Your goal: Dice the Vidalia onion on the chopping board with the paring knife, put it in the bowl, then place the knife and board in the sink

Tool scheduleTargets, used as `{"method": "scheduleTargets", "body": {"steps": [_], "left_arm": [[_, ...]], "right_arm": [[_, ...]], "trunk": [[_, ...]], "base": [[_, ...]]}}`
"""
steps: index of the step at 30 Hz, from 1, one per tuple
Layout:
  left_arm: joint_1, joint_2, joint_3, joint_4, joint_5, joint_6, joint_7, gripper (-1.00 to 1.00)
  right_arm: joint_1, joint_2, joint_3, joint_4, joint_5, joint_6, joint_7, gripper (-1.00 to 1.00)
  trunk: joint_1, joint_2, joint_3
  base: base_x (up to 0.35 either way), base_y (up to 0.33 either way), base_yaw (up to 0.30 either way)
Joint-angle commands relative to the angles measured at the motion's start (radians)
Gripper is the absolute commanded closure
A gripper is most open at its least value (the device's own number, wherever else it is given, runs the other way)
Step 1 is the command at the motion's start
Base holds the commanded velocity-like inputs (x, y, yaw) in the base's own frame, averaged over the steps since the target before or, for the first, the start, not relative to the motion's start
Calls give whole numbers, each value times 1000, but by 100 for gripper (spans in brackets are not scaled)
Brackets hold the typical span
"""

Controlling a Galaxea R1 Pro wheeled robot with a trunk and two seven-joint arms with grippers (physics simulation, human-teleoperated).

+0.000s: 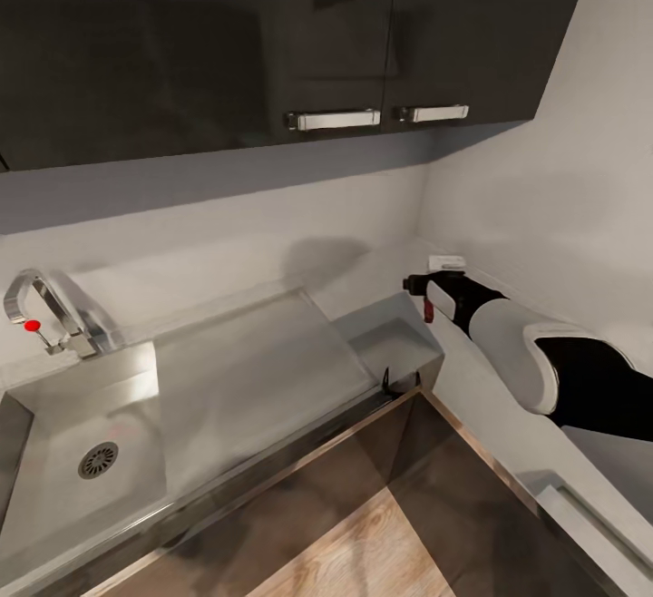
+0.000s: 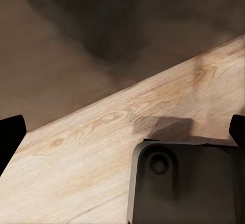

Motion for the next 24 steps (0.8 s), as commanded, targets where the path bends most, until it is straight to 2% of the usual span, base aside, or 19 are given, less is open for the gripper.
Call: {"method": "scheduleTargets", "body": {"steps": [1, 10, 11, 16, 24], "left_arm": [[0, 1, -9, -2, 10, -1, 5, -100], [0, 1, -9, -2, 10, -1, 5, -100], [0, 1, -9, -1, 10, -1, 5, -100], [0, 2, -9, -1, 10, -1, 5, -100], [0, 1, -9, 4, 10, -1, 5, -100]], "right_arm": [[0, -1, 0, -2, -2, 6, -4, -100], [0, -47, 2, -2, -3, 6, -3, -100], [0, -60, 2, -1, -3, 6, -2, -100], [0, -69, 3, 0, -3, 6, -2, -100], [2, -69, 4, 0, -4, 6, -2, -100]], "trunk": [[1, -2, -2], [1, -2, -2], [1, -2, -2], [1, -2, -5], [1, -2, -13]], "base": [[0, 0, 0], [11, -10, 0], [131, -130, 0], [152, -146, 0], [47, -30, 0]]}}
